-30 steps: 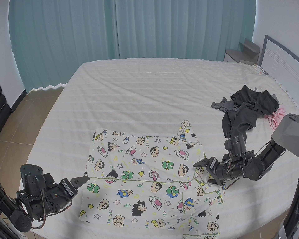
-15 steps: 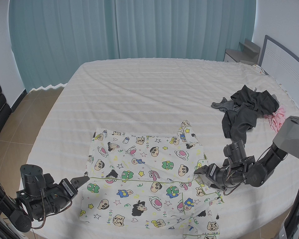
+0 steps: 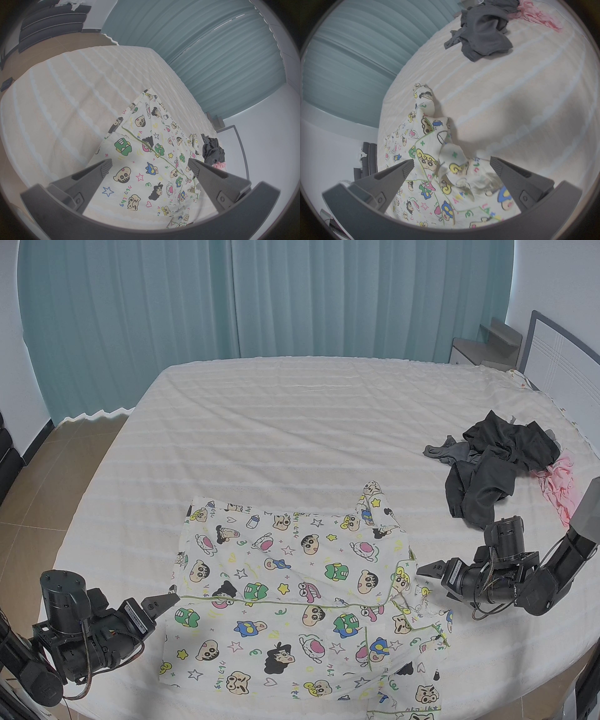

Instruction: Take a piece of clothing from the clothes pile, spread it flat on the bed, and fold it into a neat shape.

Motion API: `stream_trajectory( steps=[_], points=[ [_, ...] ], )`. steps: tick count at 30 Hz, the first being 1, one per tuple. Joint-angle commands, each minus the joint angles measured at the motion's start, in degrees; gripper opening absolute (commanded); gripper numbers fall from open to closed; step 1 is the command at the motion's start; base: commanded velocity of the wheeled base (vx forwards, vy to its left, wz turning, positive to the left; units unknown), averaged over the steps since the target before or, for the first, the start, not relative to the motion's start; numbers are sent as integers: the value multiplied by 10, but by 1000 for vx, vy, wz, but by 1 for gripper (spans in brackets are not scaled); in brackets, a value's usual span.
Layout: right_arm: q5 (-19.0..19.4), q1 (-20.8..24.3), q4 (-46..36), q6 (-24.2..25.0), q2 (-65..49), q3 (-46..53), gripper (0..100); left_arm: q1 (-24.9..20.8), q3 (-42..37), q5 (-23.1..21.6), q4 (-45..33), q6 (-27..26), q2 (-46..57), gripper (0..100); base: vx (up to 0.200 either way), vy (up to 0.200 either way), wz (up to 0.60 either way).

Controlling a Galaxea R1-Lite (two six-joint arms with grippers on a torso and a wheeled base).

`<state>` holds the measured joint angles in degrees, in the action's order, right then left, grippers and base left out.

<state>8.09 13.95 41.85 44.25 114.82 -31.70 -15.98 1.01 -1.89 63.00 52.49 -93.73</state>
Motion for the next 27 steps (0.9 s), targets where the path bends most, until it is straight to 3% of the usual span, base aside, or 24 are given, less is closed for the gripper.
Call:
stream_trajectory(
  steps=[1, 7, 27],
  points=[
    [36, -20, 61, -21, 66, -1, 100, 0, -6, 0, 0, 1, 0, 100, 0, 0, 0],
    [101, -26, 174, -22, 102, 7, 100, 0, -6, 0, 0, 0, 0, 100, 0, 0, 0],
    [170, -42, 182, -15, 111, 2, 100, 0, -6, 0, 0, 1, -1, 100, 0, 0, 0]
  ],
)
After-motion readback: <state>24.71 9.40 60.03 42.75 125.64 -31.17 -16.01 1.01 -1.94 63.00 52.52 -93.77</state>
